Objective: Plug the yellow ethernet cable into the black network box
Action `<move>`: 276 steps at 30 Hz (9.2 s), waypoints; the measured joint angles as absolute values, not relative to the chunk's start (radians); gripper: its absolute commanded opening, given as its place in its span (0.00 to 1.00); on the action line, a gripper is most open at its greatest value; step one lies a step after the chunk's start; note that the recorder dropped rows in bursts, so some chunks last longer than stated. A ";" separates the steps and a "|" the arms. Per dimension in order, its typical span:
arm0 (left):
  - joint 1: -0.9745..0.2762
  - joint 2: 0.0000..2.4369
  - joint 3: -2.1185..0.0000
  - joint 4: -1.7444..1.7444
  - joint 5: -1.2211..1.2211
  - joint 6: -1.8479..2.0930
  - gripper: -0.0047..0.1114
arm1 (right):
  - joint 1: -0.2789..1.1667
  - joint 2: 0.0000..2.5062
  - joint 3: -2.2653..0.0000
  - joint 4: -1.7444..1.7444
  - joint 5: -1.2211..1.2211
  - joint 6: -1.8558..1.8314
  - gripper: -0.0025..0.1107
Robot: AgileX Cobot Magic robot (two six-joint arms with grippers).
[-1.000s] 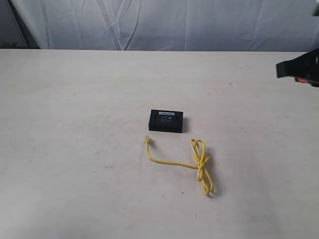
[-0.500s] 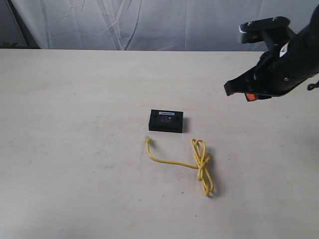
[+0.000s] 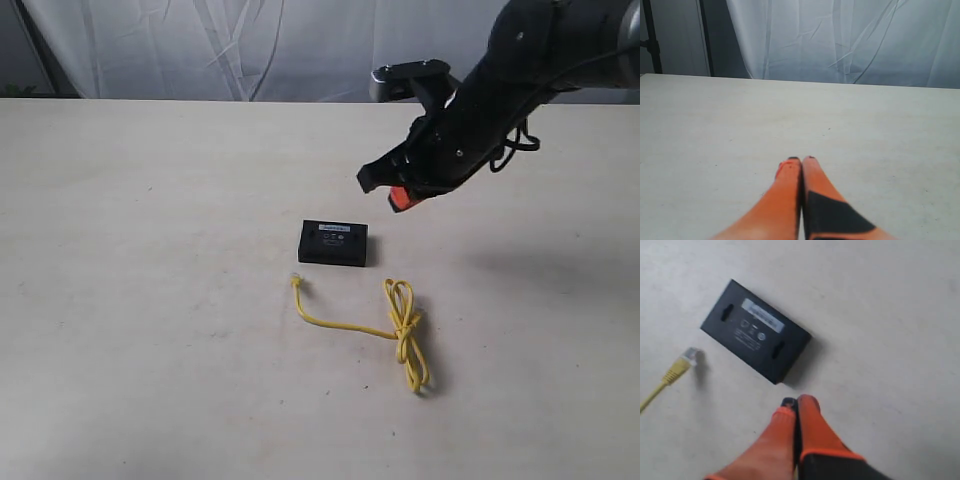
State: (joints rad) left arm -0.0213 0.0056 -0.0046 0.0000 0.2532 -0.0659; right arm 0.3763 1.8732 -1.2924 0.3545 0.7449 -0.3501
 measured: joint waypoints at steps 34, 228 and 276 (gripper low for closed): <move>-0.021 0.006 -0.005 0.023 0.253 -0.066 0.04 | 0.560 2.231 -1.488 0.741 0.447 -0.743 0.02; -0.021 0.006 -0.005 0.041 0.029 -0.066 0.04 | 0.135 1.840 -1.173 0.580 0.754 -0.445 0.02; -0.071 0.579 -0.570 0.190 0.132 -0.068 0.04 | 0.135 1.840 -1.173 0.554 0.711 -0.447 0.02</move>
State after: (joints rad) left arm -0.0713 0.5788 -0.5696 0.1898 0.1321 -0.0678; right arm 0.1351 1.8405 -1.1729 0.5545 0.7108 -0.4471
